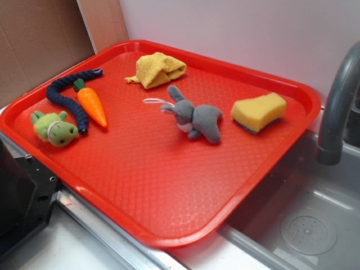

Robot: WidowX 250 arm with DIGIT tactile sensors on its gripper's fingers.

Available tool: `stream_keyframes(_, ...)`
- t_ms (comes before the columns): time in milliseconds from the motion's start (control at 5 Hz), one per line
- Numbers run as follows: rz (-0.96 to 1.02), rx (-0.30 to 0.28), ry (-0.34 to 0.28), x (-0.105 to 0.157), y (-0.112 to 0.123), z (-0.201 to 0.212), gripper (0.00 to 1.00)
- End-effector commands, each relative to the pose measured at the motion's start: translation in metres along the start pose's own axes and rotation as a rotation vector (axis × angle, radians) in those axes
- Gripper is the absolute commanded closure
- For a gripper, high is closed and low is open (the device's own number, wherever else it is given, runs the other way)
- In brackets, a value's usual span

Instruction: Grab the gray animal.

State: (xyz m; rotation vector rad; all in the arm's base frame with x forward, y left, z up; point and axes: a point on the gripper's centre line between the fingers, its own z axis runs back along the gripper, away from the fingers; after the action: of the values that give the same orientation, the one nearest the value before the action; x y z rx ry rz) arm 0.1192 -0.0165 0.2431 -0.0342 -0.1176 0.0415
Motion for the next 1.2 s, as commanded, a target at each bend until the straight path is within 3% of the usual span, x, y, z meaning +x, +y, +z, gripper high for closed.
stream_keyframes(0,0.0,0.0,0.0,0.0,0.0,0.0,0.0)
stream_keyframes(200,-0.247,-0.035,0.021,0.043,-0.034,-0.049,0.0)
stream_keyframes(400,-0.495,-0.105,-0.046,0.067,-0.069,-0.09,0.0)
stream_keyframes(600,-0.748,-0.088,0.005,0.065,-0.087,-0.122,0.0)
stream_keyframes(800,-0.904,-0.095,-0.002,0.061,-0.094,-0.136,0.0)
stream_keyframes(1000,-0.867,-0.062,0.035,0.103,-0.081,-0.167,0.0)
